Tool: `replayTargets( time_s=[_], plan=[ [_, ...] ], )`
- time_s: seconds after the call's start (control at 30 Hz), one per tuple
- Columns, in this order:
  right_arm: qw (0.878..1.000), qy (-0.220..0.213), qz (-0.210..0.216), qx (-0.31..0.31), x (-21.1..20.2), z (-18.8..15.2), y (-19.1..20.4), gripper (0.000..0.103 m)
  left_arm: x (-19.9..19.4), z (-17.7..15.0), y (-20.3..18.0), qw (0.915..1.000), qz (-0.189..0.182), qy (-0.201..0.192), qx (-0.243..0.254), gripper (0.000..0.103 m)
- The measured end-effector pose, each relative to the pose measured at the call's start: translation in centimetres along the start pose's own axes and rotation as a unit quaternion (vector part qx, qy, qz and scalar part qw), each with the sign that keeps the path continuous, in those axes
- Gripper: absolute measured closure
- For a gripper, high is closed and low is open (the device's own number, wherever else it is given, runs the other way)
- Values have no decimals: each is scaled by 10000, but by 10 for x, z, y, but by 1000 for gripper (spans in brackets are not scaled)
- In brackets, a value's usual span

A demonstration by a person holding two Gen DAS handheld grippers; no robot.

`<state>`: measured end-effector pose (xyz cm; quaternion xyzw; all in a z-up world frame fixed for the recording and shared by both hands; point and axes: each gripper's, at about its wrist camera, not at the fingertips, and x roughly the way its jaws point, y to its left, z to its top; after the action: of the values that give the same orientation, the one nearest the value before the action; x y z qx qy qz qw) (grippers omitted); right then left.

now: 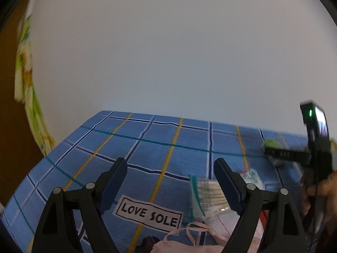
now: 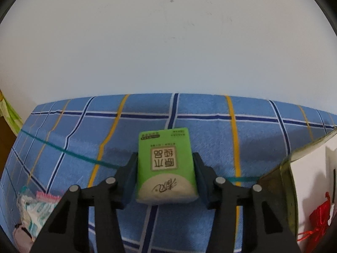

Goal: Organize soft objects
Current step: 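Grasp the green tissue pack with the right tool while the left tool grasps the cotton swab bag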

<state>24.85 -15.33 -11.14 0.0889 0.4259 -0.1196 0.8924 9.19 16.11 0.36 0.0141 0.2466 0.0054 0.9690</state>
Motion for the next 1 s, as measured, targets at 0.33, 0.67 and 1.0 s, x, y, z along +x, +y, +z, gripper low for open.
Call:
replayTargets(
  time_s=[0.33,0.67,1.0],
  plan=[
    [9970,-470,555,-267,-76,-64,-9,53,-7,-3,-27,9775,-1287,-24,1674,17],
    [9982,-256,504,-210,-98,-114,-21,53,34,-9,-60,9116,-2182,797,3391,17],
    [9977,-286,499,-361,-106,-115,-21,53,82,2,-43,9373,-1938,1459,2501,37]
  ],
)
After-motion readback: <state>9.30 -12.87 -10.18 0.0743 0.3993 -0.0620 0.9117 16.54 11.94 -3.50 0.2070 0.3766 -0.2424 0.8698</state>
